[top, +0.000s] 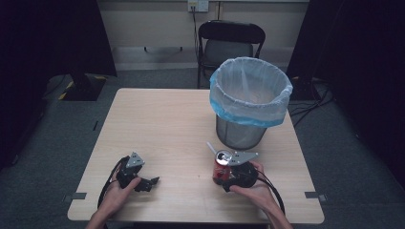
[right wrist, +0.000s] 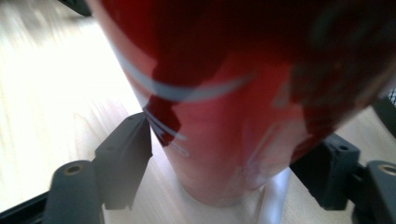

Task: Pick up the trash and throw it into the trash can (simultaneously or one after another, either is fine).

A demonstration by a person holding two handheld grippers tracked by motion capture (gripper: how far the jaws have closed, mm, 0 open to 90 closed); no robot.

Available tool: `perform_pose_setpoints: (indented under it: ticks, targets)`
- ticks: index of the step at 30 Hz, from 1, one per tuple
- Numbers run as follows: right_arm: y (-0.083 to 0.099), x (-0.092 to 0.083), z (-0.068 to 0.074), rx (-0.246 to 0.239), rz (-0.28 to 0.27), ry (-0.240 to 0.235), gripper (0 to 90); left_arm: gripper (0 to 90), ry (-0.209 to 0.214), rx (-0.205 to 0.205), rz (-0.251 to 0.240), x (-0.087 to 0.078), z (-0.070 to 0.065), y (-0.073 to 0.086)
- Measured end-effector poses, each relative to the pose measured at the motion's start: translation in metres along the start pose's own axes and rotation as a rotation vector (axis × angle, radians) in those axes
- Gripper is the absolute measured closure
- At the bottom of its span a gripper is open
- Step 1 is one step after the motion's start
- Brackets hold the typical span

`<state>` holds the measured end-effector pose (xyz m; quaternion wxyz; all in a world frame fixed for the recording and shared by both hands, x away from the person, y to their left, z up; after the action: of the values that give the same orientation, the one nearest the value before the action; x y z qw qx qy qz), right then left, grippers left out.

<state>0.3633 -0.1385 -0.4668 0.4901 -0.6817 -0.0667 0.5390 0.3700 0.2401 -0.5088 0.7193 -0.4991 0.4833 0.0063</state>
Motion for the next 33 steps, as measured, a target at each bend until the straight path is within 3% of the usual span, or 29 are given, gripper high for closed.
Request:
perform_pose_setpoints:
  ticks: [7,15,33]
  targets:
    - [0.002,0.004,-0.001,-0.005,0.007,0.011,33.4,0.0,0.001,0.0,0.0,0.0,0.0,0.0]
    - [0.001,0.004,0.001,-0.004,0.012,0.005,34.1,0.0,0.0,0.0,0.0,0.0,0.0,0.0]
    - [-0.015,-0.007,0.003,0.021,-0.072,-0.004,34.4,0.0,0.0,-0.001,0.0,0.0,0.0,0.0]
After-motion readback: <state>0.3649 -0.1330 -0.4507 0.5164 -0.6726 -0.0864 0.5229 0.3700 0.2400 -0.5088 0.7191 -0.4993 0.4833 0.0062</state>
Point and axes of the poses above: each handheld gripper's, and its own axes: x roughly forward along the jaws, y roughly out of its underside, z roughly to its left, the point moved 1 cm from there along x, roughly forward along the jaws, and after that the axes turned 3 degrees about x, right-handed, at the moved point
